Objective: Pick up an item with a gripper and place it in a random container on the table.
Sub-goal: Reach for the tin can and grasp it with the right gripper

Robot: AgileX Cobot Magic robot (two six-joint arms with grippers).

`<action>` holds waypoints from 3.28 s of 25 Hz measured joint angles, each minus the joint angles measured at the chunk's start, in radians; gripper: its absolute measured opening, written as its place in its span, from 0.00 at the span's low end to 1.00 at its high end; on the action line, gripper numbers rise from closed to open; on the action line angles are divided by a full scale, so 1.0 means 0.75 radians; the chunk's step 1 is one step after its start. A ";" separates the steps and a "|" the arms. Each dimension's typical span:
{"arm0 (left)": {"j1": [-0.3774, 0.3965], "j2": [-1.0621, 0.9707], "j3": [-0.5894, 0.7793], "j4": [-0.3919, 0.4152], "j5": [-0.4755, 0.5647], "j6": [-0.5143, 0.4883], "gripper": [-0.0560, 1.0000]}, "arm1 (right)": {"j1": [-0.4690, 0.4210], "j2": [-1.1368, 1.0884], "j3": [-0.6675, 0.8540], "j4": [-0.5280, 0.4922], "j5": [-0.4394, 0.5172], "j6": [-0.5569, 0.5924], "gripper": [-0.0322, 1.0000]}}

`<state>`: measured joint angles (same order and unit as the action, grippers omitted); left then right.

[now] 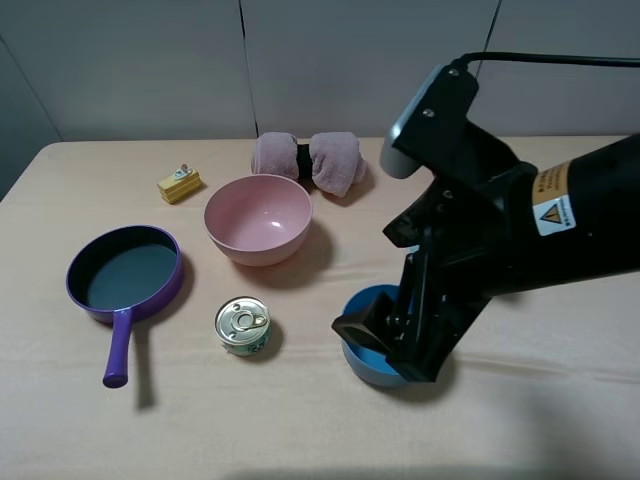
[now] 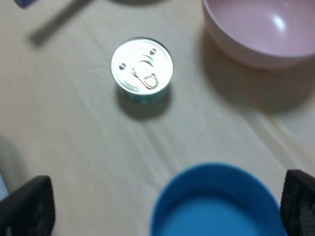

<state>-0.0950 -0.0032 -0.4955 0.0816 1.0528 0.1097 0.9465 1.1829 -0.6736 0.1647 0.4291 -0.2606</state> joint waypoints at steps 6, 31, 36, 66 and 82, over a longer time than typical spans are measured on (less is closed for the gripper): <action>0.000 0.000 0.000 0.000 0.000 0.000 0.91 | 0.098 0.177 -0.091 -0.003 -0.033 0.000 0.70; 0.000 0.000 0.000 0.000 0.000 0.000 0.91 | 0.121 0.758 -0.371 -0.010 -0.161 -0.004 0.70; 0.000 0.000 0.000 0.000 0.000 0.000 0.91 | 0.168 0.846 -0.399 -0.010 -0.200 -0.004 0.70; 0.000 0.000 0.000 0.000 0.000 0.000 0.91 | 0.183 1.055 -0.448 -0.016 -0.489 -0.007 0.70; 0.000 0.000 0.000 0.000 0.000 0.000 0.91 | 0.180 1.056 -0.448 -0.027 -0.526 -0.007 0.70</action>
<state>-0.0950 -0.0032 -0.4955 0.0816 1.0528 0.1097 1.0814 1.9746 -1.0096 0.1446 0.0347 -0.2659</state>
